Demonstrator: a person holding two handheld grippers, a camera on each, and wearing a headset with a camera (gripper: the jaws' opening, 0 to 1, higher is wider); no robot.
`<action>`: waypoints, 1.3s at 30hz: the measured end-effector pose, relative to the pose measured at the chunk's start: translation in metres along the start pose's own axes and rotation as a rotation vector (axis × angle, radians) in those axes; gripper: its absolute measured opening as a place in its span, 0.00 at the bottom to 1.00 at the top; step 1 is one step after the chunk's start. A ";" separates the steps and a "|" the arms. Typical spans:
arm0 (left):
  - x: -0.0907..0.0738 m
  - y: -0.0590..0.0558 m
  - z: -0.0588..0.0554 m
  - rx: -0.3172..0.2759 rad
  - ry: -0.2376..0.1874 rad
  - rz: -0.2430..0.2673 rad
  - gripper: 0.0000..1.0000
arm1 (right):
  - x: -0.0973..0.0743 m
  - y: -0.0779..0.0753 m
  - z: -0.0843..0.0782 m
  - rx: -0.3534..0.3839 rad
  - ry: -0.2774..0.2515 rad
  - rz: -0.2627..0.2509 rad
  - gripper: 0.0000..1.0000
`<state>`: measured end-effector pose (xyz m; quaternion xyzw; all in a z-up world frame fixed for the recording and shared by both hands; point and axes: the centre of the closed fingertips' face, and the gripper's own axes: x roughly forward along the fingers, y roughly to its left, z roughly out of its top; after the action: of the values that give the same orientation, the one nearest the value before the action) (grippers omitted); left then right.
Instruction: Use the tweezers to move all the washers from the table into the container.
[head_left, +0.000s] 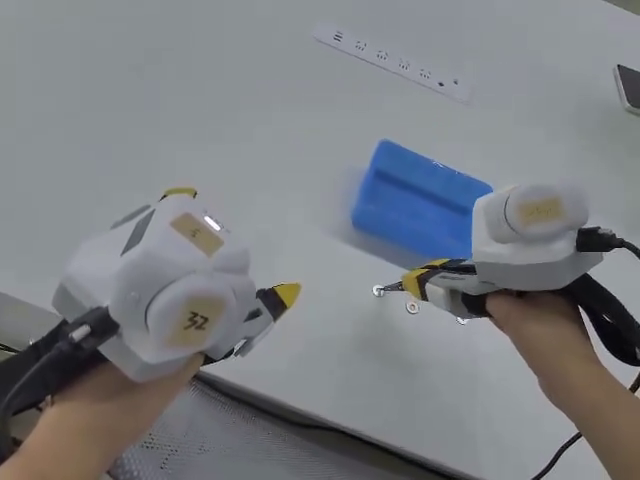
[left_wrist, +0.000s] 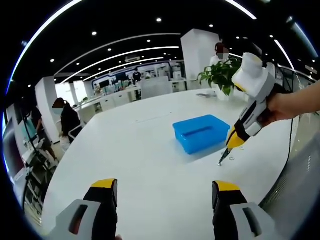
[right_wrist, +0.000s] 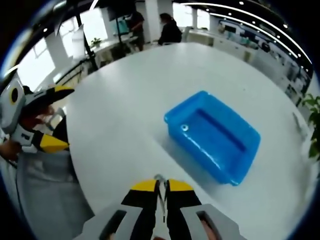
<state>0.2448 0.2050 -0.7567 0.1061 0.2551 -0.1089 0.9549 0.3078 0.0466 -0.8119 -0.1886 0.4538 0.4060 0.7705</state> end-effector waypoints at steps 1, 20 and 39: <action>0.000 0.000 0.000 -0.001 0.000 0.000 0.79 | -0.001 0.000 0.001 -0.004 -0.002 0.001 0.02; 0.001 -0.001 -0.003 0.011 0.018 -0.004 0.78 | 0.015 0.002 0.029 -0.096 -0.216 -0.076 0.02; 0.002 -0.003 -0.005 0.030 0.028 -0.008 0.77 | 0.022 0.006 0.014 -0.094 -0.260 -0.104 0.03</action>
<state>0.2434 0.2030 -0.7619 0.1210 0.2672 -0.1149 0.9491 0.3166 0.0694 -0.8231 -0.1937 0.3201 0.4074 0.8331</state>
